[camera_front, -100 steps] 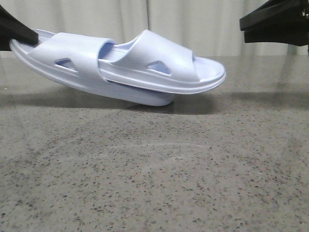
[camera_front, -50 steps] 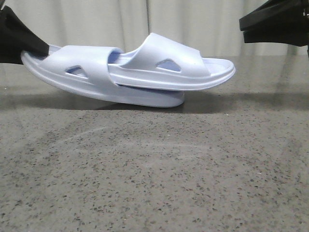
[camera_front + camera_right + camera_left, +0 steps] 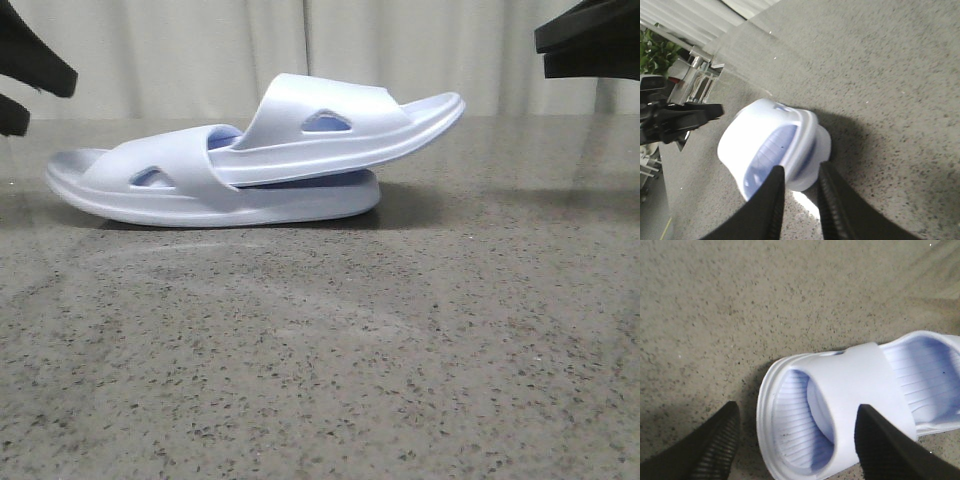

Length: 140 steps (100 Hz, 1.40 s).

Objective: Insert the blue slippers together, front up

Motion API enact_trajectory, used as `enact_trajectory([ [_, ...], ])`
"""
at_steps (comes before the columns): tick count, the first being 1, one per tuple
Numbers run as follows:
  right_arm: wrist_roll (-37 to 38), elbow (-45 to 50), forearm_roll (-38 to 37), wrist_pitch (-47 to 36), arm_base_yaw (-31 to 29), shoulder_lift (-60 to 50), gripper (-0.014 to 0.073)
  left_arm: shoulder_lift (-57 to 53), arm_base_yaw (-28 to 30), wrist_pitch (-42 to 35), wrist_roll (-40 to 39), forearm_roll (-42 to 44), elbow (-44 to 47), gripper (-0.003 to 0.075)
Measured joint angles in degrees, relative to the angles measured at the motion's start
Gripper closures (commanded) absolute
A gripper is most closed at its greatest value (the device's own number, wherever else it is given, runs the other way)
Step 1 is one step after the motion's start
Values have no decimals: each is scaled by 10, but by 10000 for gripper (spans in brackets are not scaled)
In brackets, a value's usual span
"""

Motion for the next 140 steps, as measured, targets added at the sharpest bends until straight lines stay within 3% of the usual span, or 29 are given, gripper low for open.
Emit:
enact_trajectory([
  [7, 1, 0, -9, 0, -5, -7, 551, -25, 8, 0, 7, 0, 0, 324],
  [14, 1, 0, -17, 0, -7, -11, 645, -50, 9, -3, 14, 0, 0, 419],
  [18, 1, 0, -21, 0, -7, -16, 690, -63, 9, -7, 16, 0, 0, 505],
  [26, 1, 0, -26, 0, -3, -25, 670, -87, 9, -16, 23, 0, 0, 706],
  [36, 1, 1, -30, -15, 12, -46, 671, -110, 9, -31, 41, 1, 0, 705],
  [48, 1, 23, -50, -95, 52, -93, 671, -141, 9, -74, 49, 8, 1, 705],
  [74, -4, 111, -74, -407, 206, -236, 672, -243, -63, -250, 55, 89, 63, 705],
  [95, -11, 208, -69, -590, 317, -335, 672, -331, -151, -371, 76, 116, 172, 705],
  [109, -13, 289, -62, -669, 363, -416, 672, -402, -202, -439, 80, 95, 259, 705],
  [140, -14, 414, -2, -727, 402, -558, 672, -546, -309, -562, 81, 18, 371, 705],
])
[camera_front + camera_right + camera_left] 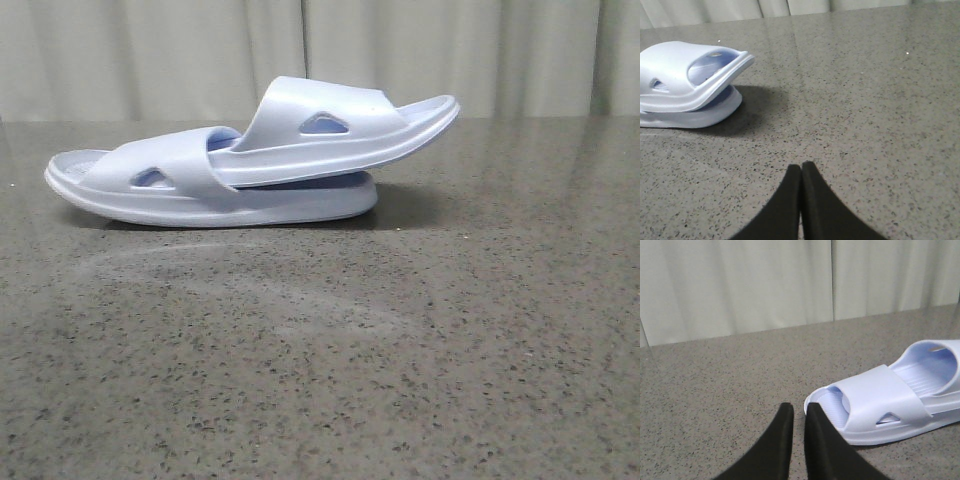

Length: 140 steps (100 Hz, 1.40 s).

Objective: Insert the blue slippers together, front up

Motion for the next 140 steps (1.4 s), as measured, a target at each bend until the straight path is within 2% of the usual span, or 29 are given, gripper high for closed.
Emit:
enact_trajectory([
  [18, 0, 2, 20, -12, -1, -3, 672, -27, -21, -39, 0, -12, 5, 705],
  [38, 0, 4, 76, -7, -1, -3, 672, -27, -21, -44, 0, -16, 5, 705],
  [128, -1, 4, 82, -4, -1, -3, 672, -27, -21, -44, 1, -11, 15, 705],
  [134, -1, 4, 82, -4, -1, -3, 672, -27, -19, -44, -19, 23, 22, 705],
  [140, -1, 4, 82, -4, -1, -3, 672, -28, -3, -45, -89, 84, 30, 705],
])
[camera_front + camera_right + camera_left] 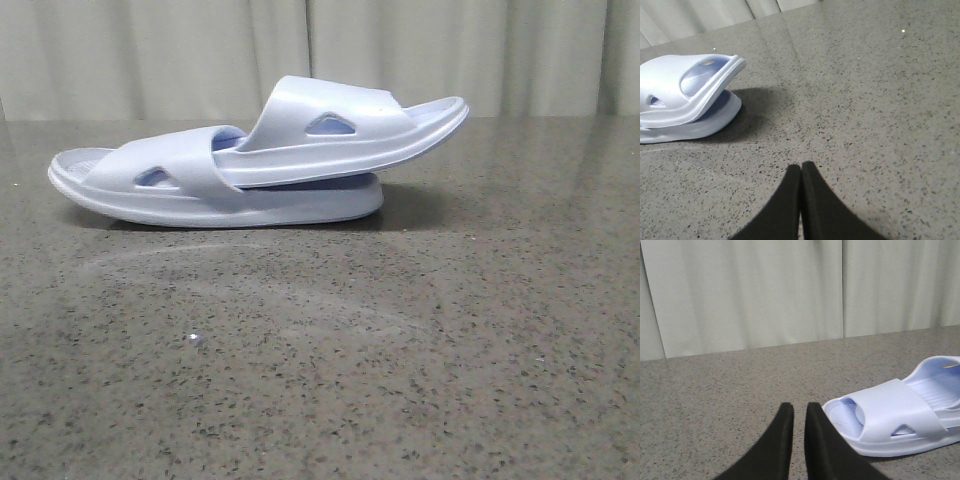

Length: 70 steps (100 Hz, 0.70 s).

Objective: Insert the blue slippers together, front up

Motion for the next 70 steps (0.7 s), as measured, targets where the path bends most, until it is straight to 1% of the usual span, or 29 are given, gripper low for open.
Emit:
enact_trajectory([
  [4, 0, 0, 0, 1, 0, 0, 672, -1, 17, -3, -59, 59, 9, 705],
  [9, 0, 0, 0, 1, 0, 0, 672, -6, 46, -7, -162, 135, 23, 705],
  [11, 0, 0, 0, 1, 0, 0, 672, -9, 61, -7, -188, 169, 29, 705],
  [16, 0, 0, 0, 1, 0, 0, 672, -21, 93, -3, -286, 249, 45, 705],
  [24, 0, 0, 0, 1, 0, 0, 672, -57, 143, 6, -399, 375, 71, 705],
  [30, 0, 0, 0, 1, 0, 0, 672, -86, 171, 10, -458, 428, 93, 705],
  [37, 0, 0, 0, 1, 0, 0, 672, -119, 202, 19, -490, 457, 114, 705],
  [49, 0, 0, 0, 1, 0, 0, 672, -163, 248, 50, -512, 482, 137, 705],
  [62, 0, 0, 0, 1, 0, 0, 672, -192, 277, 86, -519, 497, 144, 705],
  [70, 0, 0, 0, 1, 0, 0, 672, -214, 289, 123, -522, 500, 144, 705],
])
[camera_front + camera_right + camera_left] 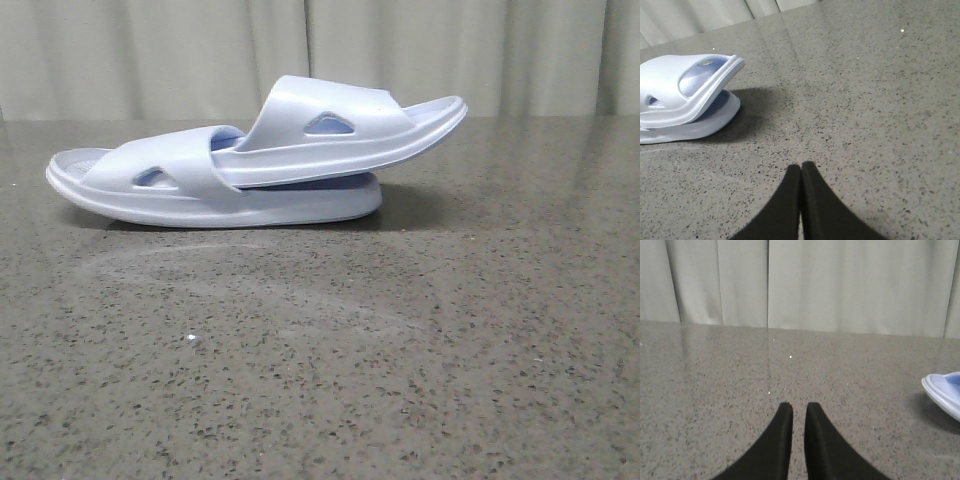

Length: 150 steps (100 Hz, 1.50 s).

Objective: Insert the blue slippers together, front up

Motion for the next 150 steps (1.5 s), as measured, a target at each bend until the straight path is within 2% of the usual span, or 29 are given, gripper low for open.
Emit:
enact_trajectory([
  [26, 0, 0, 1, 0, 0, 0, 672, -49, 41, 120, -1, -7, 0, 705],
  [47, 0, 0, 1, 4, 0, 0, 672, -49, 47, 152, -1, -8, 0, 705],
  [150, 0, 0, 1, -8, 0, 0, 672, -49, 47, 153, -1, -8, 0, 705],
])
